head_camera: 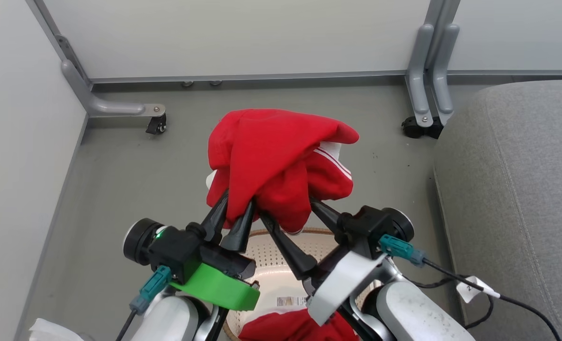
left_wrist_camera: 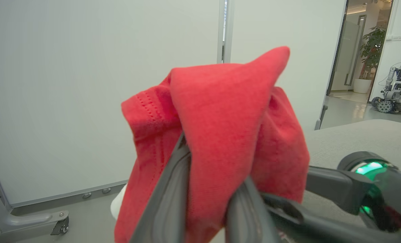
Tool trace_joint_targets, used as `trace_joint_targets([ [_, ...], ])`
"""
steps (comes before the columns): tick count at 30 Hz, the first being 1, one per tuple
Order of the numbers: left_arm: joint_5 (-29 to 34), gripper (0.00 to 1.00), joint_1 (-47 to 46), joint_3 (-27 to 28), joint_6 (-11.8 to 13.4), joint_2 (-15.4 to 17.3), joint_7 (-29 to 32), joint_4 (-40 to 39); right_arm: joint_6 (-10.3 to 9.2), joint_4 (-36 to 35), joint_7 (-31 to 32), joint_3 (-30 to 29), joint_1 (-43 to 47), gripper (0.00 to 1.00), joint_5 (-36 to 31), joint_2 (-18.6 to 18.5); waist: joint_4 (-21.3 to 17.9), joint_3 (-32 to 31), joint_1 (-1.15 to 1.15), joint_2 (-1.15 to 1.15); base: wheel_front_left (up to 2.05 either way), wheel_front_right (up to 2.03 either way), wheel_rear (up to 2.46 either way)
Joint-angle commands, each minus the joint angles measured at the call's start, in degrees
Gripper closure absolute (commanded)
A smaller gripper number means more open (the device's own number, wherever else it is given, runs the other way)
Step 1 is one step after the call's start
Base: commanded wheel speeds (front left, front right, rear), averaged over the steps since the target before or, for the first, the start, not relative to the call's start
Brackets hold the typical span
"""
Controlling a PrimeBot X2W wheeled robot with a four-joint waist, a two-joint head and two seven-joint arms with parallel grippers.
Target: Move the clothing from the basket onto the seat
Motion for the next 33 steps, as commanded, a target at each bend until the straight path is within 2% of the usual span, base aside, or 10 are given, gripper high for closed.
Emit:
trace_joint_targets([
  [1,0.12,1.00,-0.99,-0.25,-0.34,-0.24,-0.06,0.07,0.00,1.30,-0.19,0.50,-1.29,0.00,0.38,0.01,0.19,0.18,0.00,0.00,0.00,0.00,0.00],
  [5,-0.12,1.00,-1.21,-0.93,-0.47,-0.40,0.09,0.15,0.00,4.04,-1.01,1.80,-3.59,0.02,1.61,0.09,0.43,0.42,0.00,0.00,0.00,0.00,0.00],
  [9,-0.40,1.00,-1.04,-1.44,-0.59,-0.52,0.07,0.26,0.00,6.58,-1.91,3.00,-5.22,1.00,2.97,0.12,0.60,0.64,0.00,0.00,0.00,0.00,0.00],
  [16,-0.73,1.00,-1.52,-2.20,-0.86,-0.44,-0.01,0.47,0.00,9.75,-3.38,4.16,-7.39,1.00,5.31,0.11,0.93,0.93,0.00,0.00,0.00,0.00,0.00],
  [17,-0.79,0.87,-1.56,-2.27,-0.86,-0.42,-0.02,0.53,0.00,9.93,-4.03,4.30,-7.66,1.00,5.72,0.12,0.95,0.92,0.00,0.00,0.00,0.00,0.00],
  [18,-0.95,0.58,-1.52,-2.23,-0.81,-0.48,-0.04,0.58,0.00,10.29,-4.17,4.43,-7.84,1.00,5.85,0.12,0.96,0.88,0.00,0.00,0.00,0.00,0.00],
  [19,-1.04,0.11,-1.54,-2.09,-0.65,-0.60,-0.21,0.40,0.00,10.67,-4.38,4.54,-8.06,1.00,6.05,0.12,0.96,0.84,0.00,0.00,0.00,0.00,0.00],
  [20,-0.95,0.00,-1.60,-1.98,-0.47,-0.64,-0.37,0.19,0.00,10.79,-4.76,4.51,-8.34,1.00,6.16,0.12,0.97,0.83,0.00,0.00,0.00,0.00,0.00],
  [26,-0.41,0.00,-1.44,-1.23,0.01,-0.40,-1.02,-1.36,0.00,12.37,-6.40,3.28,-9.23,1.00,5.64,0.11,0.93,0.53,0.00,0.00,0.00,0.00,0.00],
  [33,0.55,0.00,-0.48,-0.59,-0.06,0.55,-1.55,-3.98,0.00,13.90,-6.68,-2.83,-8.95,1.00,3.50,0.09,0.19,0.58,0.00,0.00,0.00,0.00,0.00],
])
